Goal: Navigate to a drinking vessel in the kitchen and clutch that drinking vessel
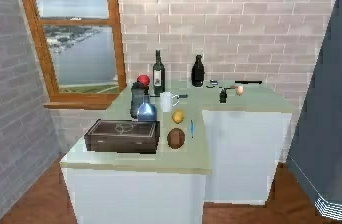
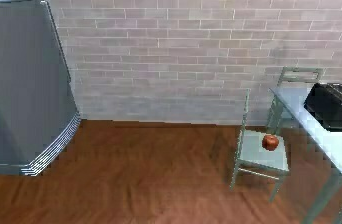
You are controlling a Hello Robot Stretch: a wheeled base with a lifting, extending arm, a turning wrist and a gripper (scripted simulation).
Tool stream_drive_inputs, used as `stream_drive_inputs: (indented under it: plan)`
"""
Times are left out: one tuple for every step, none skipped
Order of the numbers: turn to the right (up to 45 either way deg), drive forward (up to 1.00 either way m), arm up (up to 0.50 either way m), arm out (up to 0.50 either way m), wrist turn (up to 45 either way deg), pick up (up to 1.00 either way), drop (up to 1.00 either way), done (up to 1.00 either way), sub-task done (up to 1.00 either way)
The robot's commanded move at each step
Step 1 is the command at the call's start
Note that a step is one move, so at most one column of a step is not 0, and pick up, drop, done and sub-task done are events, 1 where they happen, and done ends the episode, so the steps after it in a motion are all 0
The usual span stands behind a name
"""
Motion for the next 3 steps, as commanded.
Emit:
stream_drive_inputs:
  plan:
    - [36.0, 0.00, 0.00, 0.00, 0.0, 0.00, 0.00, 0.00, 0.00]
    - [0.0, 0.65, 0.00, 0.00, 0.0, 0.00, 0.00, 0.00, 0.00]
    - [-24.0, 0.00, 0.00, 0.00, 0.0, 0.00, 0.00, 0.00, 0.00]
